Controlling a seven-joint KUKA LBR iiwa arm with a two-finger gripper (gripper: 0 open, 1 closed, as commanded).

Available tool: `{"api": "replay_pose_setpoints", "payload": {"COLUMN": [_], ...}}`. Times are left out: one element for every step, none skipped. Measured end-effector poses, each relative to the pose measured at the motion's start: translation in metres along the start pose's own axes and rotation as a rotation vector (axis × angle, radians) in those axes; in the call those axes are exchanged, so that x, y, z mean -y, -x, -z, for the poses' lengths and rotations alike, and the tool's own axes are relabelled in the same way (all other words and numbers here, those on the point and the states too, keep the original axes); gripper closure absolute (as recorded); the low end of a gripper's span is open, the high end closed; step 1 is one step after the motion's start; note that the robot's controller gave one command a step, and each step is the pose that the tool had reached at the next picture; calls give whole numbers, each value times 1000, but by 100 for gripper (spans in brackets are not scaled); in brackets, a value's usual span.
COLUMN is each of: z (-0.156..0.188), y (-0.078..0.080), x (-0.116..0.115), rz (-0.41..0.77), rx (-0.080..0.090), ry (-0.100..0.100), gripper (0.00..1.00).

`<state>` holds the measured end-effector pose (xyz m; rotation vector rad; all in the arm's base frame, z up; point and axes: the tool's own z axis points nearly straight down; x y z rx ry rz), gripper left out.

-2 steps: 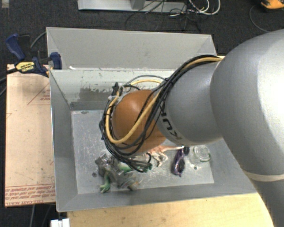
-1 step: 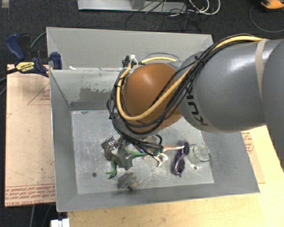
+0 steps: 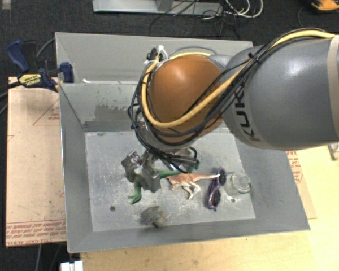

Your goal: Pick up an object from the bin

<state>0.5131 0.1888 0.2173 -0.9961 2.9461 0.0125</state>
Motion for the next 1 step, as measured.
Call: {"api": "replay_pose_setpoints", "payload": {"z": [40], "y": [13], "x": [4], "rz": [-17], "rx": [9], "ry": [-2], "gripper": [100]}}
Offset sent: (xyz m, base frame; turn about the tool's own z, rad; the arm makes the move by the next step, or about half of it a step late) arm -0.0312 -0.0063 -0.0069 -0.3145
